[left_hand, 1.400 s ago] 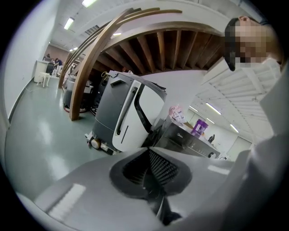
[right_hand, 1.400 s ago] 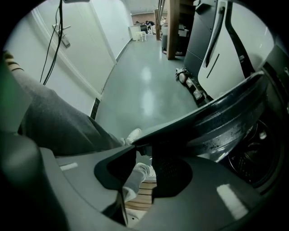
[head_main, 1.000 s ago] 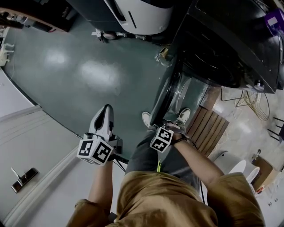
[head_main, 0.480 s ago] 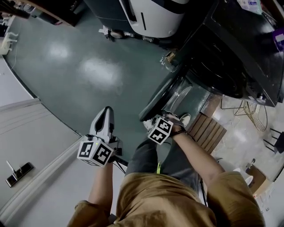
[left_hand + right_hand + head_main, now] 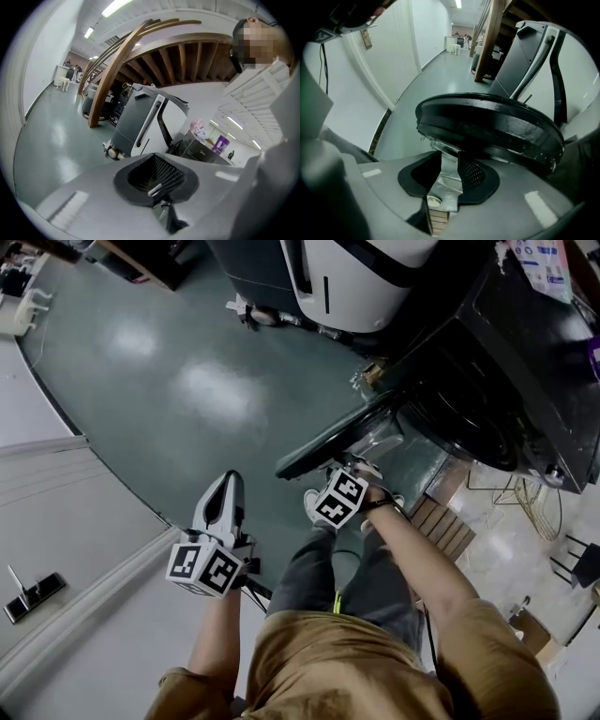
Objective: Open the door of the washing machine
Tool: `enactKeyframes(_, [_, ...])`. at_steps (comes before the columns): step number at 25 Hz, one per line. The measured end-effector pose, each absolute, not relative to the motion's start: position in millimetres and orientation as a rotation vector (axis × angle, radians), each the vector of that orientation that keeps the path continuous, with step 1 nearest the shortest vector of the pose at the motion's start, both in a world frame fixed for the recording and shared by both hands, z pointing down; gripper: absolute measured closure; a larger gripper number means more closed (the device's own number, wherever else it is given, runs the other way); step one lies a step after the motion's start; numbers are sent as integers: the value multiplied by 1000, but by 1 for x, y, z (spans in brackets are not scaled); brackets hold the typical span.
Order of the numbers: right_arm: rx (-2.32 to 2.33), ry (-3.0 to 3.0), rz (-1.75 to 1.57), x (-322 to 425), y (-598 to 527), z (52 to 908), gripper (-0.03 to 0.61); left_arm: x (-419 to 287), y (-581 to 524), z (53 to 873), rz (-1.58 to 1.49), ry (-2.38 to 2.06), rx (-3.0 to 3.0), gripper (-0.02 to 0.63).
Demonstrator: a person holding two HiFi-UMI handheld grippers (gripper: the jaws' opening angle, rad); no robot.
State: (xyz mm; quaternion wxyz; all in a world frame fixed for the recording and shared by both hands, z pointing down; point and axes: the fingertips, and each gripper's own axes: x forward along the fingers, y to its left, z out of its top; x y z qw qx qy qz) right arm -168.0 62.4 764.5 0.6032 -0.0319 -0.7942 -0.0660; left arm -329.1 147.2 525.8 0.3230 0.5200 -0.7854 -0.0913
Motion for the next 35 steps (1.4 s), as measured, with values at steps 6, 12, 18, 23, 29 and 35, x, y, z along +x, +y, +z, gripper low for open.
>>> enactKeyframes(6, [-35,-1860,-191,-204,29,758,466,-336,152,527,-256,-2075,1351,554])
enactKeyframes(12, [-1,-1869,-238,-237,-2,756,466,-344,154,529,-267,-2088,1326,554])
enactKeyframes(18, [29,-1871,-312,-266,-33,754,466,-354,157,528,-272,-2103,1297,554])
enactKeyframes(23, [63,-1863,-412,-289,-62,752,468,-358,159,532,-281,-2110,1286,554])
enactKeyframes(29, [120,-1836,-502,-306,-99,748,468,-364,164,533,-281,-2119,1264,554])
enactKeyframes(35, [141,-1805,-554,-319,-129,743,468,-371,172,533,-282,-2139,1263,554])
